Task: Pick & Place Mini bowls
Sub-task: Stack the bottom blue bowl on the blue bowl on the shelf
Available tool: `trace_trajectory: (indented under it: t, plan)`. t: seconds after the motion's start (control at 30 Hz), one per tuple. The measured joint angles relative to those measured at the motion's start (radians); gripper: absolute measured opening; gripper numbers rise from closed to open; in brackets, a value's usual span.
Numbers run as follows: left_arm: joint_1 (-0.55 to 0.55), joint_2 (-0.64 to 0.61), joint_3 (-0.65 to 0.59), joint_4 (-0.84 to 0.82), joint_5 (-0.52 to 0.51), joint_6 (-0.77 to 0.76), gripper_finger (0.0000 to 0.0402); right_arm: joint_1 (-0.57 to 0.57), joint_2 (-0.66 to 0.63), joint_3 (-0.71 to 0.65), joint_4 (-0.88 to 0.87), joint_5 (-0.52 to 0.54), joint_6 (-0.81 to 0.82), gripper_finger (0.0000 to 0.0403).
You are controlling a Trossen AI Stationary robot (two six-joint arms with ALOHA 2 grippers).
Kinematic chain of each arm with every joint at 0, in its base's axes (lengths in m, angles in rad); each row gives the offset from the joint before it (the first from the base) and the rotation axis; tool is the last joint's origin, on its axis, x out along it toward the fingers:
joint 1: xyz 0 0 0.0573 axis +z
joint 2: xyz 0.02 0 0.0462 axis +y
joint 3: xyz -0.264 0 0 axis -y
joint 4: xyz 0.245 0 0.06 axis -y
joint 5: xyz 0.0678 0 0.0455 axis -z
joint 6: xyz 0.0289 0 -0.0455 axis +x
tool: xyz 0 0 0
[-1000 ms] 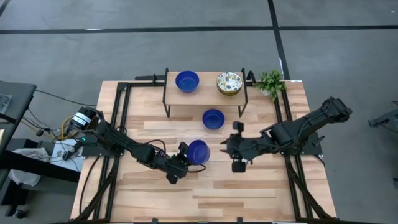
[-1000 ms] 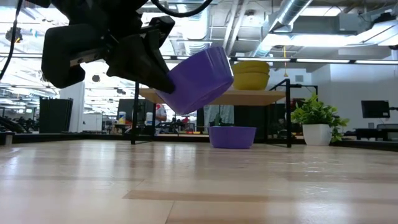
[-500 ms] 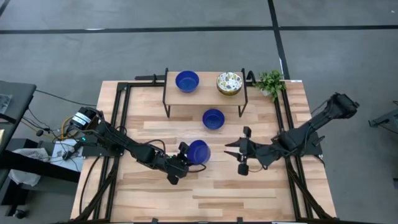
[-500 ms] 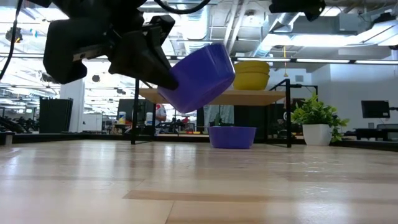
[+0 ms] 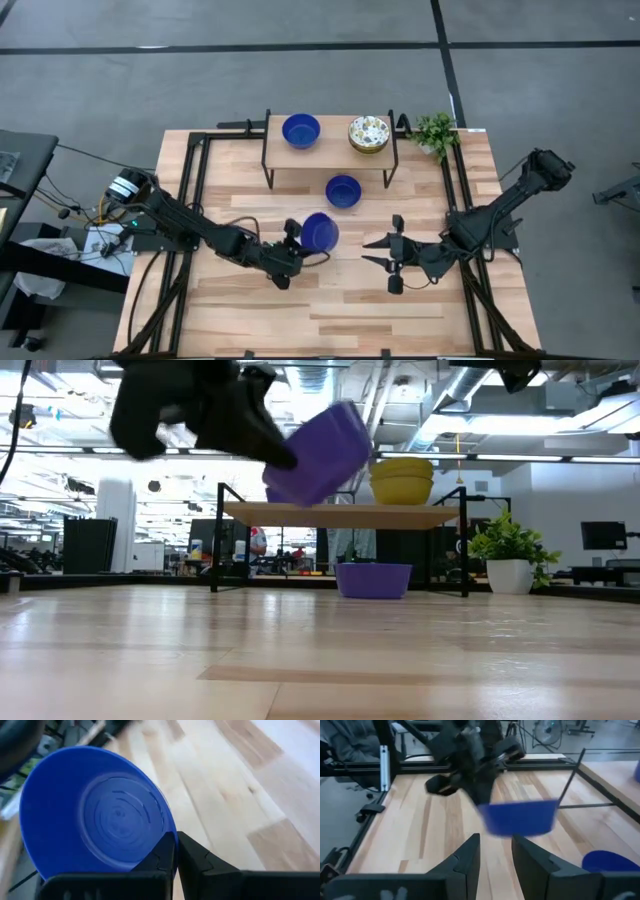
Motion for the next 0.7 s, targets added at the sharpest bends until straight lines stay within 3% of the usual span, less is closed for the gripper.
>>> trace_trajectory:
  t: [0.17, 0.47, 0.57, 0.7]
  plan:
    - [0.054, -0.136, 0.0, -0.069, 0.014, -0.064, 0.001, 0.021, 0.0, 0.0, 0.008, 0.0, 0.0, 0.0102]
    - [0.291, -0.363, 0.001, -0.177, 0.208, -0.127, 0.001, 0.026, 0.0, 0.0, 0.009, -0.001, 0.0, 0.0102]
    - [0.395, -0.381, 0.044, -0.203, 0.257, -0.102, 0.001, 0.02, 0.0, 0.0, 0.013, -0.001, 0.0, 0.0102]
    - [0.528, -0.341, 0.193, -0.329, 0.302, -0.07, 0.001, 0.019, 0.0, 0.0, 0.015, 0.0, 0.0, 0.0102]
